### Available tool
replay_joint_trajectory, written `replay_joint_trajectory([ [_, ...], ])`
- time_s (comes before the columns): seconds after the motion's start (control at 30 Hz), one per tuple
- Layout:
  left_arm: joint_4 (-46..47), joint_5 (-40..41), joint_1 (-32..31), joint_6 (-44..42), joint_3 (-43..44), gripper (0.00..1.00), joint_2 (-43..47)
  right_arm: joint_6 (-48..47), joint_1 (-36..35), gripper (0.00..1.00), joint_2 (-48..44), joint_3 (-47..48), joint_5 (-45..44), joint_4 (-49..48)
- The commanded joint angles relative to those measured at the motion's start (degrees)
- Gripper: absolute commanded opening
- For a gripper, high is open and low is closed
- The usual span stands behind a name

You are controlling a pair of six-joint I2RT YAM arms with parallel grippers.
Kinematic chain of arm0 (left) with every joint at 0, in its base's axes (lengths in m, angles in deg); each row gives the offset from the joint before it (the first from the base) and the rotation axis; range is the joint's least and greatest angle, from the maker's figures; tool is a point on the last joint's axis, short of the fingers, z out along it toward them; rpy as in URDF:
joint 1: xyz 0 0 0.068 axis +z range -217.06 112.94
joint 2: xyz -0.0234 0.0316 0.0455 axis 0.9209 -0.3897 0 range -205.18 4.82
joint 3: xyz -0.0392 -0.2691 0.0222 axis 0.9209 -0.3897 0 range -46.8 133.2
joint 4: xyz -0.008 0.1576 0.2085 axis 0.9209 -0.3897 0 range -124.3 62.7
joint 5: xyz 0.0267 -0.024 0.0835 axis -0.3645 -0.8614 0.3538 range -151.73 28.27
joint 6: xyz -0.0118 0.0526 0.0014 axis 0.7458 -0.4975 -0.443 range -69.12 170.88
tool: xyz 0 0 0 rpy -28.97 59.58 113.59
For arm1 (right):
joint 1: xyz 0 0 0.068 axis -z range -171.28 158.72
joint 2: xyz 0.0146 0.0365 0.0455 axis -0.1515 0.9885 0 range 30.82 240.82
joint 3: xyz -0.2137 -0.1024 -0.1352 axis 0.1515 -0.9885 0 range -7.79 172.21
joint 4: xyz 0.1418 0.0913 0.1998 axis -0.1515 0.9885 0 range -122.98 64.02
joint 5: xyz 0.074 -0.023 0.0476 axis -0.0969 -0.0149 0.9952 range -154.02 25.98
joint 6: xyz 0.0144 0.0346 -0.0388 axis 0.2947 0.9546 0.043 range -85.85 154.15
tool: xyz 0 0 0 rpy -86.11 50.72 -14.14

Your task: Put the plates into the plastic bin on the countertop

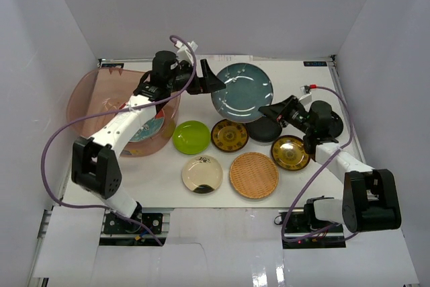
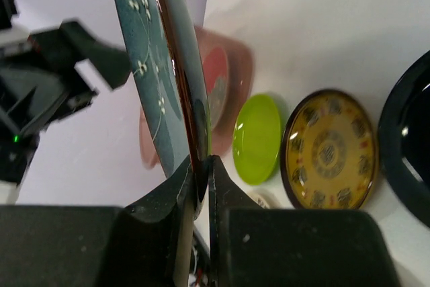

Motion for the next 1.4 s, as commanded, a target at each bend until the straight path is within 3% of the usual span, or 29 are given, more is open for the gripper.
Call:
replay_joint_trajectory([
  [0.0,-6.1,5.4,-1.0,-3.9,4.3,0.97,-3.5,1.3,-2.2,0.08,-4.5,0.9,4.1,-11.4],
  [0.07,-6.4,9.8,-1.1,-4.9,2.9,0.95,-3.8,1.2,-2.6,0.08,-5.4,0.6,4.6,-11.2],
  [0.2,-6.2,11.0,-1.1,-5.4,0.8,0.85,-4.6,0.8,-3.7,0.08,-5.6,-0.1,5.7,-11.7],
  [0.23,-5.8,10.3,-1.2,-5.1,0.0,0.68,-4.6,0.8,-4.1,0.08,-5.3,-0.2,5.8,-12.1],
  [0.33,-3.1,8.8,-1.2,-3.8,-1.4,0.32,-3.4,0.3,-4.6,0.08,-4.6,-0.6,6.2,-12.0],
  [0.47,-0.5,7.4,-1.2,-2.9,-2.7,0.20,-0.6,-0.3,-4.7,0.12,-3.6,-1.4,5.8,-11.6],
  [0.57,-0.6,8.7,-1.2,-2.2,-2.6,0.02,2.0,-0.7,-5.0,0.32,-3.1,-2.1,5.6,-11.7],
  [0.6,-1.0,9.4,-1.1,-2.1,-2.3,0.00,2.7,-0.9,-5.0,0.45,-3.0,-2.3,5.6,-11.3],
  [0.67,-2.2,11.7,-1.0,-2.0,-1.6,0.00,5.1,-1.7,-5.1,0.61,-3.3,-2.5,6.0,-10.4],
  [0.8,-3.6,14.7,1.4,-0.4,-1.7,0.00,10.6,-4.7,-5.1,0.73,-5.0,-2.6,6.4,-6.9],
  [0.9,-4.8,16.8,7.6,3.5,-3.1,0.00,16.3,-8.1,-5.2,0.75,-6.7,-2.9,6.3,-3.8],
  [1.0,-5.3,14.3,22.7,9.2,-8.1,0.00,21.3,-10.8,-5.1,0.75,-8.4,-4.1,5.8,0.0],
  [1.1,-6.0,15.5,32.9,11.9,-11.7,0.00,25.6,-13.1,-5.3,0.75,-9.3,-5.4,5.2,1.7],
  [1.2,-4.3,15.9,39.1,14.2,-18.1,0.00,29.1,-14.9,-5.5,0.74,-9.6,-6.5,4.8,2.9],
  [1.37,-1.5,19.0,42.6,17.0,-25.3,0.00,28.3,-19.2,-6.6,0.73,-10.3,-6.6,2.7,7.4],
])
